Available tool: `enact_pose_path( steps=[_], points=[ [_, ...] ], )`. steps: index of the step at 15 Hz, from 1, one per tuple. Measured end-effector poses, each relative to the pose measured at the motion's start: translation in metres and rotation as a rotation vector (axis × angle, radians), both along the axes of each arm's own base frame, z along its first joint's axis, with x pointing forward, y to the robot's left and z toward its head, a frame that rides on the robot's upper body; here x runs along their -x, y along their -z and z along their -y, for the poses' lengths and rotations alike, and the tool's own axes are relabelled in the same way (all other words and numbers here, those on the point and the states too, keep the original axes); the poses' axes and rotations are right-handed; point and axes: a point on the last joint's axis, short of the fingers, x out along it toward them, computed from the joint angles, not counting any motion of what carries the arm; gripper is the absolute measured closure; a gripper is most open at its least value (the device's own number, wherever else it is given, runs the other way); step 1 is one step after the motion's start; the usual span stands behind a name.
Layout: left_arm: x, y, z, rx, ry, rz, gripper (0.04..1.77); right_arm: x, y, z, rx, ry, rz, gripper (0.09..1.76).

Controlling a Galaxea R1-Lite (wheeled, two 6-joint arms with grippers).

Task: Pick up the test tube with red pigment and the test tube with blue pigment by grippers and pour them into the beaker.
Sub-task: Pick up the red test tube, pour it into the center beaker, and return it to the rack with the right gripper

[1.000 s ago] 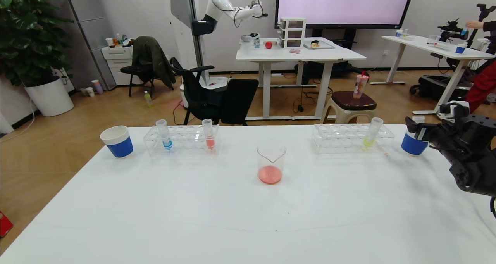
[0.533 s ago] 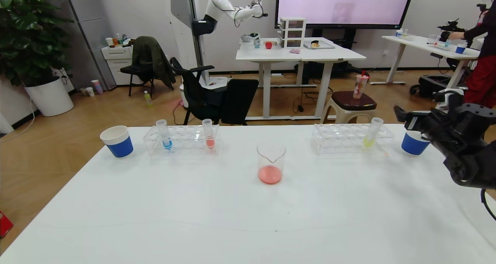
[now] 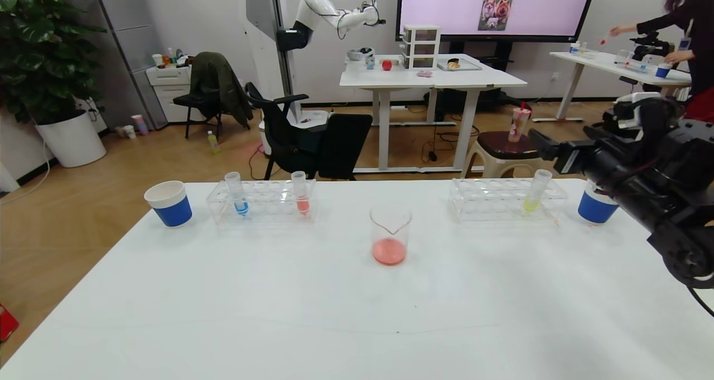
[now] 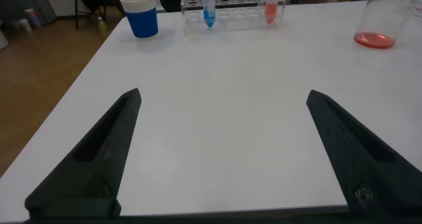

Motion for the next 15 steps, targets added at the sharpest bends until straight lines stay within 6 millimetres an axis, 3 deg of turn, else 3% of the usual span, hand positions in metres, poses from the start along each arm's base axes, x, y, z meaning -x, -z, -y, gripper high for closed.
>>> enact_pose_path(
  steps=[4,8,11,15],
  points=[
    [0.0,0.0,0.0,0.0,0.0,0.0,0.06,0.076,-0.047,-0.005,0.01,-0.023,0.102,0.11],
    [0.0,0.0,0.0,0.0,0.0,0.0,0.06,0.175,-0.08,0.002,0.033,-0.017,0.147,0.11],
    [0.0,0.0,0.0,0.0,0.0,0.0,0.06,0.246,-0.078,0.008,0.101,0.024,0.111,0.11],
    [0.0,0.0,0.0,0.0,0.0,0.0,0.06,0.314,-0.061,0.013,0.146,0.096,0.124,0.11]
  ],
)
